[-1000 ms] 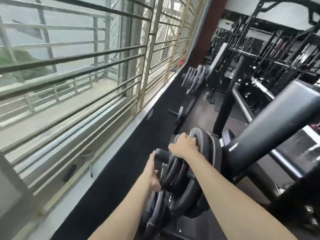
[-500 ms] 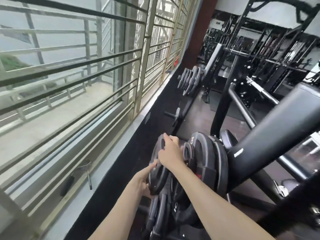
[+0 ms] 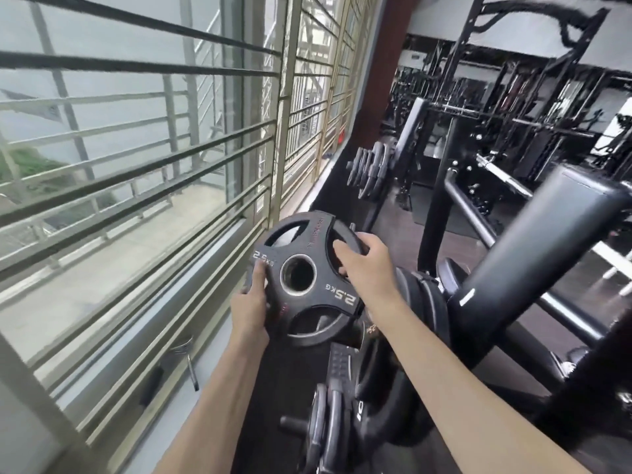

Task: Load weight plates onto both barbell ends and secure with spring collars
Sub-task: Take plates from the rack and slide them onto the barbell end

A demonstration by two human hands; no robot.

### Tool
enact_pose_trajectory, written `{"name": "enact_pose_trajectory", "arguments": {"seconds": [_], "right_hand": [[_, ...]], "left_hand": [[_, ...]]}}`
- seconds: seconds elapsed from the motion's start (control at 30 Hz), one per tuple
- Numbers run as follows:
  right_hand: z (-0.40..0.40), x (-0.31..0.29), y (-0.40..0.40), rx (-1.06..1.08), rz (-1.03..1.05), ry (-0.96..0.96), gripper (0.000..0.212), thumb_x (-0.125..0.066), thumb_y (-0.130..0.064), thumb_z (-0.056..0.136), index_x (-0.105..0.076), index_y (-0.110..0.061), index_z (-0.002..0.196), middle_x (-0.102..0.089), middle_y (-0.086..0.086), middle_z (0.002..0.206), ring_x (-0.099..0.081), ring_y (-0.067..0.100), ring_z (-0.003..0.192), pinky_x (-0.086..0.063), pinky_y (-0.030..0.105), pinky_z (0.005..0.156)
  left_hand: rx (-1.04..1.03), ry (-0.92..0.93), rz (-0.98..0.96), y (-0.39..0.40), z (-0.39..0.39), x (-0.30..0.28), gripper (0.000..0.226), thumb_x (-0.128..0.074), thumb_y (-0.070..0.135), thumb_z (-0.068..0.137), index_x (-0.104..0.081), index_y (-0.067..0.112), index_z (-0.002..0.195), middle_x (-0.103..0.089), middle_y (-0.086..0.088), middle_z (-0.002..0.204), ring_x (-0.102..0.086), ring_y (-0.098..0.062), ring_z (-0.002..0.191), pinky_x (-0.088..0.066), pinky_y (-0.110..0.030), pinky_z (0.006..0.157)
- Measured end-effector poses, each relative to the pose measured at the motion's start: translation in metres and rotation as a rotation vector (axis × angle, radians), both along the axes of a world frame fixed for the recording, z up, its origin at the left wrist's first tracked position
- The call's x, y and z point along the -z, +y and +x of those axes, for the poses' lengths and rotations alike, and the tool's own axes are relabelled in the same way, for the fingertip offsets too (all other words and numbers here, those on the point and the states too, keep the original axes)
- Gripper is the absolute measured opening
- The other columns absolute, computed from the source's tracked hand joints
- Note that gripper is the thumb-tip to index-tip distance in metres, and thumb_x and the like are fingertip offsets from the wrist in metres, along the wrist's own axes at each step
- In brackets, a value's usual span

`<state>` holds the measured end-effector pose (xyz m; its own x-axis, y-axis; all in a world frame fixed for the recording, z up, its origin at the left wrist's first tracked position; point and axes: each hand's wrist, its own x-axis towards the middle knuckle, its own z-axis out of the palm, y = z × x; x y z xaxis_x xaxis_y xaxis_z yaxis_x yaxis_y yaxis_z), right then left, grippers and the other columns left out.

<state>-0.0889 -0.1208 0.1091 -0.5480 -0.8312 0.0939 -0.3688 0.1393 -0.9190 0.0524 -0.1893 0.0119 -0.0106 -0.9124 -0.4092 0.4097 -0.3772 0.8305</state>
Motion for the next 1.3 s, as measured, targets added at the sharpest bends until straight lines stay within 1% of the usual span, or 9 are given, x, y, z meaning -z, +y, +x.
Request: {"name": "enact_pose_trajectory", "arguments": {"seconds": [0.2,0.3,0.37,0.43,0.57,0.7,0.93,1.03,1.3], "right_hand": [[-0.038,-0.028,0.09,0.234,-0.291,-0.159,0.034,-0.07,-0.059,0.081,-0.064,-0.027,0.094,-0.069,-0.014,0.074,-0.062,0.009,0.069,-0.057,0.044,0.081],[-0.053,-0.034,0.154,0.355,-0.426,-0.192,0.034,-0.067,-0.059,0.087,-0.062,-0.026,0.079,-0.06,-0.015,0.063,-0.056,0.005,0.061,-0.053,0.035,0.07],[-0.064,-0.037,0.201,0.431,-0.525,-0.246,0.034,-0.065,-0.053,0.091,-0.058,-0.025,0.072,-0.051,-0.014,0.054,-0.046,0.002,0.048,-0.043,0.024,0.056],[-0.076,-0.038,0.251,0.488,-0.611,-0.31,0.035,-0.065,-0.055,0.089,-0.054,-0.023,0.077,-0.045,-0.011,0.055,-0.039,0.005,0.048,-0.038,0.02,0.051],[-0.1,-0.042,0.362,0.652,-0.708,-0.318,0.043,-0.066,-0.061,0.082,-0.046,-0.025,0.069,-0.04,-0.006,0.058,-0.034,0.01,0.052,-0.034,0.025,0.053],[-0.115,-0.054,0.475,0.757,-0.798,-0.261,0.044,-0.063,-0.046,0.094,-0.041,-0.025,0.062,-0.038,-0.005,0.057,-0.032,0.01,0.05,-0.029,0.025,0.048],[-0.137,-0.061,0.648,0.89,-0.829,-0.103,0.05,-0.064,-0.06,0.083,-0.042,-0.02,0.064,-0.044,-0.004,0.054,-0.039,0.009,0.046,-0.035,0.021,0.045],[-0.139,-0.056,0.7,0.963,-0.838,-0.09,0.046,-0.062,-0.049,0.095,-0.045,-0.021,0.063,-0.049,-0.009,0.05,-0.044,0.006,0.044,-0.037,0.018,0.043],[-0.164,-0.012,0.77,1.036,-0.772,-0.169,0.056,-0.063,-0.067,0.079,-0.048,-0.014,0.073,-0.04,0.005,0.061,-0.038,0.012,0.05,-0.037,0.023,0.046]], "left_hand": [[0.143,0.108,-0.289,0.068,-0.02,-0.091,0.026,-0.071,0.042,0.091,-0.062,0.017,0.092,-0.055,0.013,0.046,-0.047,-0.001,0.031,-0.039,-0.013,0.036],[0.239,0.053,-0.486,0.116,-0.04,-0.115,0.024,-0.075,0.046,0.087,-0.071,0.025,0.097,-0.071,0.002,0.065,-0.066,-0.011,0.054,-0.059,-0.034,0.064],[0.319,0.002,-0.582,0.152,-0.055,-0.126,0.059,-0.079,0.067,0.071,-0.072,0.026,0.114,-0.074,-0.016,0.101,-0.072,-0.029,0.088,-0.056,-0.053,0.092],[0.408,-0.016,-0.661,0.194,-0.071,-0.137,0.07,-0.079,0.07,0.069,-0.069,0.016,0.112,-0.075,-0.013,0.101,-0.071,-0.028,0.09,-0.057,-0.045,0.087],[0.564,0.048,-0.784,0.296,-0.105,-0.158,0.029,-0.077,0.04,0.079,-0.063,0.014,0.076,-0.067,0.005,0.061,-0.06,-0.006,0.051,-0.047,-0.019,0.049],[0.71,0.195,-0.774,0.399,-0.14,-0.162,0.03,-0.075,0.041,0.075,-0.068,0.014,0.086,-0.071,0.004,0.066,-0.061,-0.006,0.049,-0.048,-0.02,0.046],[0.784,0.23,-0.835,0.559,-0.184,-0.167,0.019,-0.068,0.024,0.094,-0.061,0.014,0.079,-0.058,0.015,0.05,-0.053,0.002,0.043,-0.044,-0.013,0.043],[0.829,0.233,-0.839,0.608,-0.194,-0.164,0.022,-0.07,0.037,0.088,-0.065,0.015,0.085,-0.062,0.015,0.055,-0.056,0.001,0.046,-0.046,-0.015,0.046],[0.94,0.114,-0.731,0.676,-0.221,-0.141,0.023,-0.071,0.039,0.091,-0.066,0.018,0.082,-0.065,0.01,0.06,-0.059,-0.006,0.053,-0.049,-0.022,0.051]]}}
